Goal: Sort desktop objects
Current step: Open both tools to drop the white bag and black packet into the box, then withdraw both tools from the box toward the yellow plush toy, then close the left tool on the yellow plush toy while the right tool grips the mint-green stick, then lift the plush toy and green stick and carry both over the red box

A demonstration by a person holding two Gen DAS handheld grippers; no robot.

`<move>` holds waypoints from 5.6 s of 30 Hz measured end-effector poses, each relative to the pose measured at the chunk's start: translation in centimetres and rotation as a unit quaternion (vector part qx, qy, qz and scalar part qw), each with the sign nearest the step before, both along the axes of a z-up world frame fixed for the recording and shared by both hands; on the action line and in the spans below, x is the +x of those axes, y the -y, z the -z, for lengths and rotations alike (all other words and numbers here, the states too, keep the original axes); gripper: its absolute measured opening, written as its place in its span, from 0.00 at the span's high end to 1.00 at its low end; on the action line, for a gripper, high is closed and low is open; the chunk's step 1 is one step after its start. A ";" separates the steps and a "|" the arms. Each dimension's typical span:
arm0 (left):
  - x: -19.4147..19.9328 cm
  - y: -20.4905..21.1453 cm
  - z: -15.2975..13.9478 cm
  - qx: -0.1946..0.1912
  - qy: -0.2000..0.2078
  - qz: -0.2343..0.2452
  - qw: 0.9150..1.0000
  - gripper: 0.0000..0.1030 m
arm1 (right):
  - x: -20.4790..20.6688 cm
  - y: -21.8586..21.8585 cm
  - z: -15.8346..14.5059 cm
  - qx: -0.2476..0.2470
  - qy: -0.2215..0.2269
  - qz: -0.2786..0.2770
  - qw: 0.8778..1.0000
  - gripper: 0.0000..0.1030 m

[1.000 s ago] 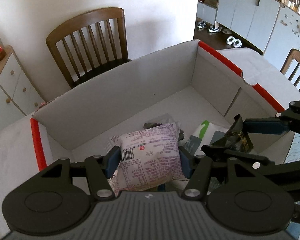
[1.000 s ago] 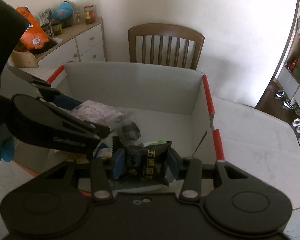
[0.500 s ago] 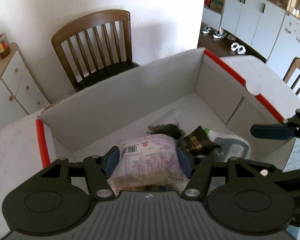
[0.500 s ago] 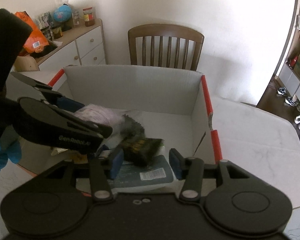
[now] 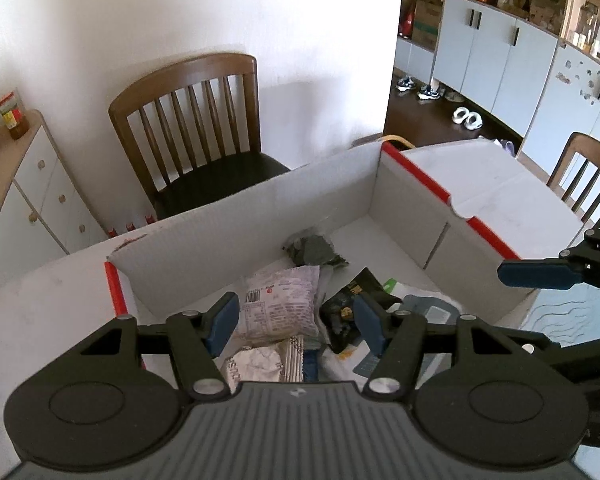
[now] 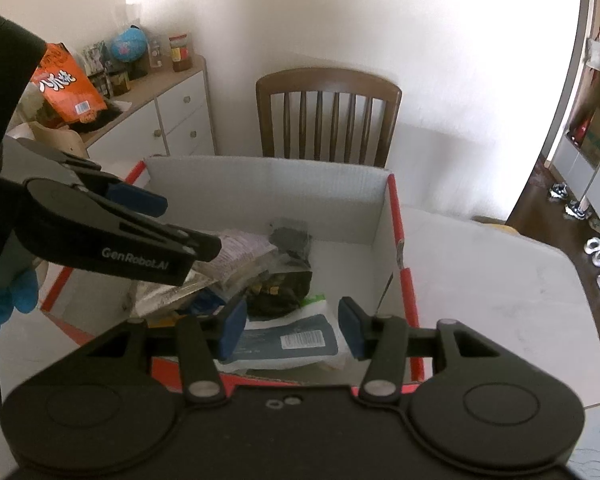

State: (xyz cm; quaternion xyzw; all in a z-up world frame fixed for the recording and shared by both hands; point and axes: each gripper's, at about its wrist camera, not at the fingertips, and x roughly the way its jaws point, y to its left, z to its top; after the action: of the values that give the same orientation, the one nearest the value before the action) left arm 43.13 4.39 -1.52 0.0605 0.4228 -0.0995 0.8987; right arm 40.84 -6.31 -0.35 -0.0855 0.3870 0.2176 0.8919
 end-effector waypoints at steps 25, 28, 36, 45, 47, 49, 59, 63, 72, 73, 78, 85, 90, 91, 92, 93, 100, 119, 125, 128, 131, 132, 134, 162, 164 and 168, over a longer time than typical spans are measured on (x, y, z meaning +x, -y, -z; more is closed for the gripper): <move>-7.7 -0.4 -3.9 -0.009 0.002 0.022 1.000 0.39 | -5.8 0.7 -3.7 -0.004 0.015 0.003 1.000 0.48; -8.7 -0.4 -4.3 -0.008 0.001 0.027 1.000 0.39 | -6.4 0.6 -4.0 -0.007 0.013 0.000 1.000 0.46; -11.4 -0.2 -5.1 -0.004 0.000 0.041 0.999 0.39 | -8.4 0.6 -4.5 -0.007 0.018 -0.001 1.000 0.38; -14.2 -0.3 -5.5 -0.009 -0.006 0.062 0.998 0.35 | -10.4 0.6 -4.9 -0.010 0.020 0.003 1.000 0.37; -14.7 -0.5 -5.6 -0.010 -0.005 0.062 0.998 0.34 | -10.9 0.9 -4.9 -0.011 0.019 0.008 1.000 0.37; -15.1 -0.6 -5.6 -0.013 -0.004 0.062 0.998 0.34 | -11.3 1.2 -4.8 -0.012 0.018 0.012 1.000 0.37; -17.1 -0.9 -4.2 -0.021 -0.008 0.071 0.997 0.20 | -13.1 2.7 -3.7 -0.016 0.017 0.036 0.999 0.37; -17.7 -1.0 -3.2 -0.026 -0.011 0.073 0.997 0.18 | -13.5 3.2 -2.6 -0.018 0.005 0.046 0.999 0.37; -18.4 -1.6 -1.1 -0.039 -0.010 0.076 0.996 0.01 | -14.3 3.8 -0.6 -0.018 -0.012 0.061 0.998 0.37; -18.5 -1.6 -0.9 -0.040 -0.008 0.076 0.996 0.00 | -14.4 3.8 -0.4 -0.018 -0.013 0.062 0.998 0.37; -18.6 -1.6 0.2 -0.039 -0.008 0.083 0.996 0.00 | -14.6 4.0 0.6 -0.021 -0.020 0.067 0.997 0.37; -18.2 -1.3 2.4 -0.029 -0.014 0.096 0.995 0.00 | -14.6 4.6 2.8 -0.021 -0.040 0.079 0.996 0.37; -17.4 -1.1 4.1 -0.028 -0.027 0.100 0.994 0.00 | -14.6 4.7 4.4 -0.022 -0.052 0.087 0.995 0.37; -17.2 -1.1 4.4 -0.028 -0.028 0.100 0.994 0.00 | -14.6 4.7 4.7 -0.022 -0.054 0.088 0.994 0.37; -17.1 -1.1 4.7 -0.027 -0.027 0.101 0.994 0.00 | -14.6 4.8 5.1 -0.023 -0.057 0.090 0.994 0.37; -16.9 -1.0 4.9 -0.025 -0.026 0.102 0.994 0.00 | -14.5 4.9 5.4 -0.023 -0.059 0.091 0.994 0.37; -15.8 -0.6 6.6 -0.020 -0.023 0.103 0.994 0.00 | -14.1 5.3 7.4 -0.024 -0.079 0.097 0.992 0.38; -13.9 -0.6 9.2 -0.023 -0.038 0.102 0.994 0.01 | -13.8 4.6 10.4 -0.041 -0.102 0.096 0.989 0.47; -13.5 -0.4 10.3 -0.020 -0.047 0.105 0.993 0.01 | -14.0 4.8 10.5 -0.036 -0.104 0.105 0.988 0.46; -13.2 -0.2 10.6 -0.019 -0.049 0.104 0.993 0.01 | -14.1 4.8 10.5 -0.039 -0.101 0.104 0.989 0.47; -13.0 0.0 10.8 -0.013 -0.048 0.105 0.993 0.09 | -14.1 4.7 10.5 -0.040 -0.099 0.102 0.989 0.51; -13.0 0.0 10.8 -0.012 -0.050 0.105 0.993 0.10 | -14.2 4.6 10.4 -0.041 -0.098 0.098 0.989 0.55; -12.9 0.1 10.7 -0.012 -0.048 0.106 0.993 0.11 | -14.4 4.4 10.4 -0.041 -0.097 0.092 0.990 0.60; -14.5 0.9 7.7 -0.032 -0.032 0.110 0.993 0.43 | -15.0 5.7 8.3 -0.007 -0.080 0.102 0.992 0.89; -14.7 1.0 7.3 -0.032 -0.029 0.109 0.993 0.43 | -15.2 5.8 7.9 -0.003 -0.077 0.100 0.992 0.89; -15.1 1.2 6.2 -0.030 -0.026 0.106 0.994 0.43 | -15.6 6.0 6.8 0.003 -0.072 0.094 0.993 0.89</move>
State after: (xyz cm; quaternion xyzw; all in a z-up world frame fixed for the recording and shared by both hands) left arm 28.03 3.23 -7.71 0.0758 0.4341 -0.2085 0.8731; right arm 25.28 -12.27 -7.18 -0.0306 0.4559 0.1394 0.8785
